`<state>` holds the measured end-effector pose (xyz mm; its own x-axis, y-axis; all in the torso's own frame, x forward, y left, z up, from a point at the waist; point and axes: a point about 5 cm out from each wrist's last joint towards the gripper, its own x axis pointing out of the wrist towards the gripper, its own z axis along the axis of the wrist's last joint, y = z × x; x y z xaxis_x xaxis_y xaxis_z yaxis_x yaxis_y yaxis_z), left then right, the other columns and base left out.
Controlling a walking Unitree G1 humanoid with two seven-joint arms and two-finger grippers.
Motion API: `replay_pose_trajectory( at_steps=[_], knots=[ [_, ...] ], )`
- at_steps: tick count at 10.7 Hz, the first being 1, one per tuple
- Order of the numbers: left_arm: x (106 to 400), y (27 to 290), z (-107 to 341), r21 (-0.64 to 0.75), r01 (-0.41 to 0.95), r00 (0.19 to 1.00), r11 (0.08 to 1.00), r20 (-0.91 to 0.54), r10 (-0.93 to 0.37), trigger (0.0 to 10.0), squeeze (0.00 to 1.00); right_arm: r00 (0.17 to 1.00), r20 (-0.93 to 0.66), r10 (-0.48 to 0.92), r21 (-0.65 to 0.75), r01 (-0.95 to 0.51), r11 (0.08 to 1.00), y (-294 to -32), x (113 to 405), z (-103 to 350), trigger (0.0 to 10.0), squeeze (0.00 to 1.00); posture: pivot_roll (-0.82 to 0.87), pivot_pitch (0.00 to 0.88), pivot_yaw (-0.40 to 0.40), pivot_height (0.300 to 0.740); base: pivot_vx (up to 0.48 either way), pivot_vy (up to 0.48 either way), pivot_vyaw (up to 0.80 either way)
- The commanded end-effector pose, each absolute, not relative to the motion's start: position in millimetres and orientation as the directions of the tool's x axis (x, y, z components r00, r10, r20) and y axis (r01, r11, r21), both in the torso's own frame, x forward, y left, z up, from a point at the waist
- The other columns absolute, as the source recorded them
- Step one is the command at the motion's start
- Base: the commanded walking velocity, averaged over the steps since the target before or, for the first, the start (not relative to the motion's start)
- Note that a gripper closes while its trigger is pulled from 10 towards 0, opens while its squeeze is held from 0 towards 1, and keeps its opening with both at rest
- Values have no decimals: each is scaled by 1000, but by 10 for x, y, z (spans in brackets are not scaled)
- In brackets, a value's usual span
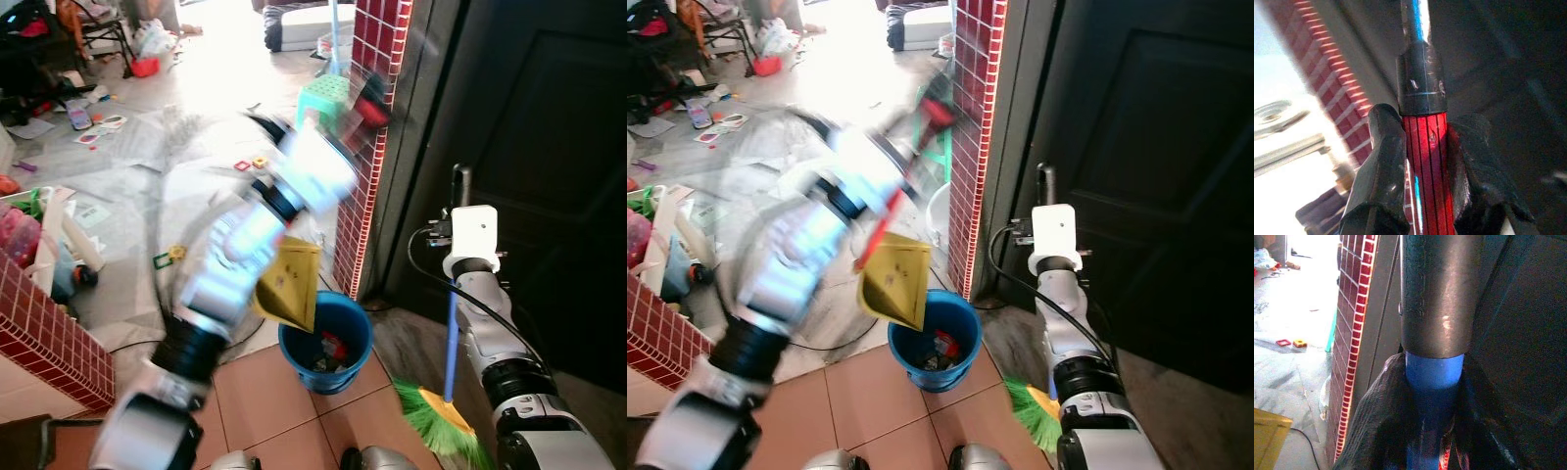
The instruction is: Sweep floor
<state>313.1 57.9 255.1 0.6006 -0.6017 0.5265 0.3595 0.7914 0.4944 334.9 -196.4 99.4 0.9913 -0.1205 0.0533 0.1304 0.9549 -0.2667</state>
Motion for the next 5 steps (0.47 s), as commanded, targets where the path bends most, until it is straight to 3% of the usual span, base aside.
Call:
replay_pose_trajectory(
  at_steps=[1, 2, 5],
  knots=[
    [3110, 723, 2886, 501, 235, 557, 833, 633, -538, 10000, 0, 991, 90, -99, -261, 119, 958, -1913, 3410, 1090, 10000, 0, -48, 0, 22, 740, 0, 0, 0],
    [3215, 1045, 2891, 462, 88, 637, 883, 655, -406, 10000, 0, 993, 75, -89, -258, 106, 960, -1896, 3396, 1055, 10000, 0, -45, 0, 21, 740, 0, 0, 0],
    [3253, 1494, 2552, 420, -97, 778, 902, 597, -194, 10000, 0, 995, 69, -77, -260, 92, 961, -1889, 3344, 1009, 10000, 0, -40, 0, 24, 740, 0, 0, 0]
  ],
)
